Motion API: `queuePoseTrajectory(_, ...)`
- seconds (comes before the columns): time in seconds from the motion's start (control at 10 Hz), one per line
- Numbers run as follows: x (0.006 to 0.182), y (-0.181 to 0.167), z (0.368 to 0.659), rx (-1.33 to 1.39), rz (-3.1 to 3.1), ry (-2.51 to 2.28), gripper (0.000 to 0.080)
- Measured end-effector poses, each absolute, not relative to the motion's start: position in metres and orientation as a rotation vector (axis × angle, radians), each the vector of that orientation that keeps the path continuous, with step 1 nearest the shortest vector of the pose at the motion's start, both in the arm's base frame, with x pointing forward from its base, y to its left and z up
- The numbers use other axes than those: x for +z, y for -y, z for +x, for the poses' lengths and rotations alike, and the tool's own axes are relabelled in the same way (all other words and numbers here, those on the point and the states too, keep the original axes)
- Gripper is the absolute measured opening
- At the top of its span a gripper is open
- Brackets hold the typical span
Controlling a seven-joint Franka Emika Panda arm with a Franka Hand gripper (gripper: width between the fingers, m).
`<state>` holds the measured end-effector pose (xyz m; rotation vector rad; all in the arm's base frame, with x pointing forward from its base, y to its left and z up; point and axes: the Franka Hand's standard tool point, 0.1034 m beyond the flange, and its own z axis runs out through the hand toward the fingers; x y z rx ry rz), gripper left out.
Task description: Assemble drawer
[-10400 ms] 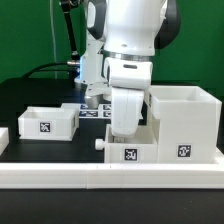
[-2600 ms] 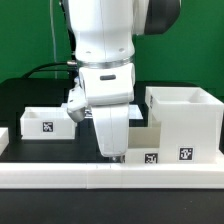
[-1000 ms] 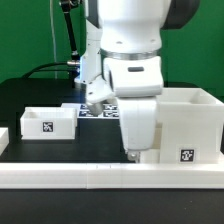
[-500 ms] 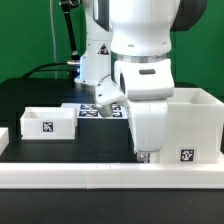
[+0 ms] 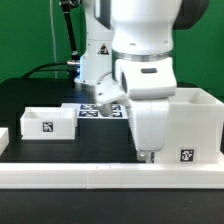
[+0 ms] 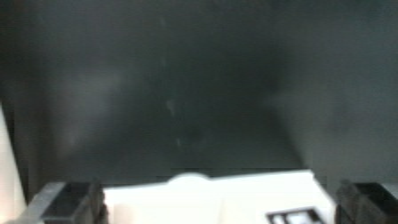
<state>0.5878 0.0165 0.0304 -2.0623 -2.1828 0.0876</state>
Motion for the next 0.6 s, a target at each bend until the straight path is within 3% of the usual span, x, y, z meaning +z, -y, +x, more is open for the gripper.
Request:
queuePoseTrajectory(0.2,0.035,0.006,0.589,0.071,-2.045,2.207,0.0649)
queuePoseTrajectory(0.4,0.054,0.027,0.587,0.042,-2.063,2.233,0.0649)
queuePoseTrajectory(0.6,0.075,0.048,0.566,0.025,-2.124,2.224,0.0649)
